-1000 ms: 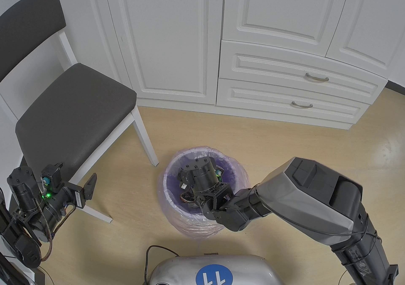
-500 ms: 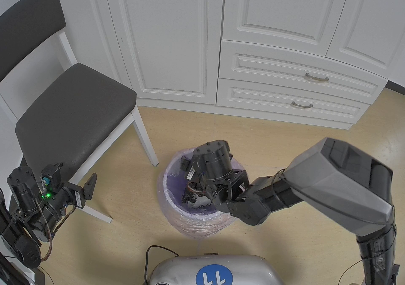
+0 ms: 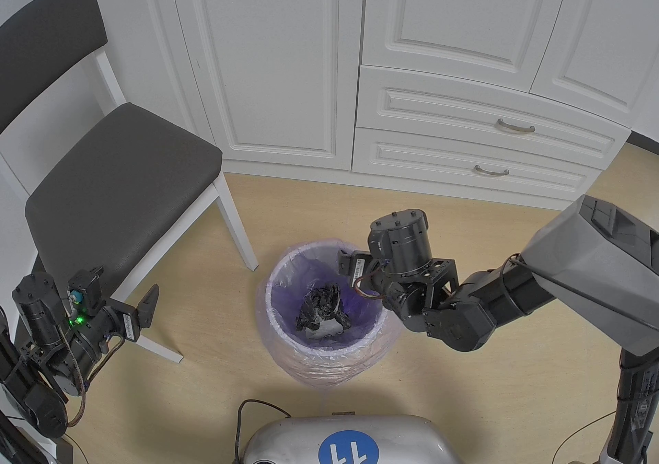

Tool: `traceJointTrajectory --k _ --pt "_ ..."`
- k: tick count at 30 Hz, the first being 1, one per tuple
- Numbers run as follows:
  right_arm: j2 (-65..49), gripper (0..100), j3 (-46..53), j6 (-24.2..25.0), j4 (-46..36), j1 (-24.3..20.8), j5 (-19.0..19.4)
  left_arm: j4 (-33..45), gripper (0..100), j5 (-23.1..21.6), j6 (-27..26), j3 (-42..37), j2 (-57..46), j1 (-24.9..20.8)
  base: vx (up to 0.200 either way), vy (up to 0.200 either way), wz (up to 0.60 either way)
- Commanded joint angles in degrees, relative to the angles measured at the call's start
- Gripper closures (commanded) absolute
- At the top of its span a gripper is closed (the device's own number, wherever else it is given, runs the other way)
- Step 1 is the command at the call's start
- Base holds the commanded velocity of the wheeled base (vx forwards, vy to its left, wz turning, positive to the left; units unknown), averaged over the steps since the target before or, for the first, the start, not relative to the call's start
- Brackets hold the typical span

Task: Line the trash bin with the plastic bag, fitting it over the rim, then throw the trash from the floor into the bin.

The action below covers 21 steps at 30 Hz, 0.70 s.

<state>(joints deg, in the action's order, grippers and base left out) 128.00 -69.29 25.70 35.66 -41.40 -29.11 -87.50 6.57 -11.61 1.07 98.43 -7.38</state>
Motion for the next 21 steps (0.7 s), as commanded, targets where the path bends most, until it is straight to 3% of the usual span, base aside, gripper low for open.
traceJointTrajectory --k 1,6,7,14,16,17,18,21 --pt "-1.6 0 2.9 -2.1 0.2 2.2 -0.1 0.0 0 0.0 0.0 -0.5 0.2 -0.6 0.000 0.000 0.00" --pt "-2.1 0 4.2 -4.3 0.1 4.0 0.5 0.0 0 0.0 0.1 -1.0 0.3 -1.9 0.000 0.000 0.00" --pt "-2.3 0 7.1 -6.6 0.1 3.9 0.6 0.0 0 0.1 0.4 -1.1 0.8 -5.2 0.000 0.000 0.00" --pt "-2.5 0 10.3 -14.7 1.9 7.1 1.7 0.0 0 0.9 5.7 -1.1 0.7 -13.1 0.000 0.000 0.00" --pt "-0.6 0 10.7 -17.3 2.7 9.6 5.7 0.0 0 1.0 7.6 -1.0 1.4 -14.2 0.000 0.000 0.00" --pt "-0.6 0 10.7 -17.3 2.7 9.6 5.7 0.0 0 1.0 7.6 -1.0 1.4 -14.2 0.000 0.000 0.00" --pt "1.6 0 10.5 -17.8 3.0 11.1 8.7 0.1 0 1.2 7.7 -1.1 1.8 -13.9 0.000 0.000 0.00" --pt "5.2 0 8.7 -18.6 3.1 13.3 12.6 0.1 0 3.1 8.4 -1.1 1.1 -12.1 0.000 0.000 0.00"
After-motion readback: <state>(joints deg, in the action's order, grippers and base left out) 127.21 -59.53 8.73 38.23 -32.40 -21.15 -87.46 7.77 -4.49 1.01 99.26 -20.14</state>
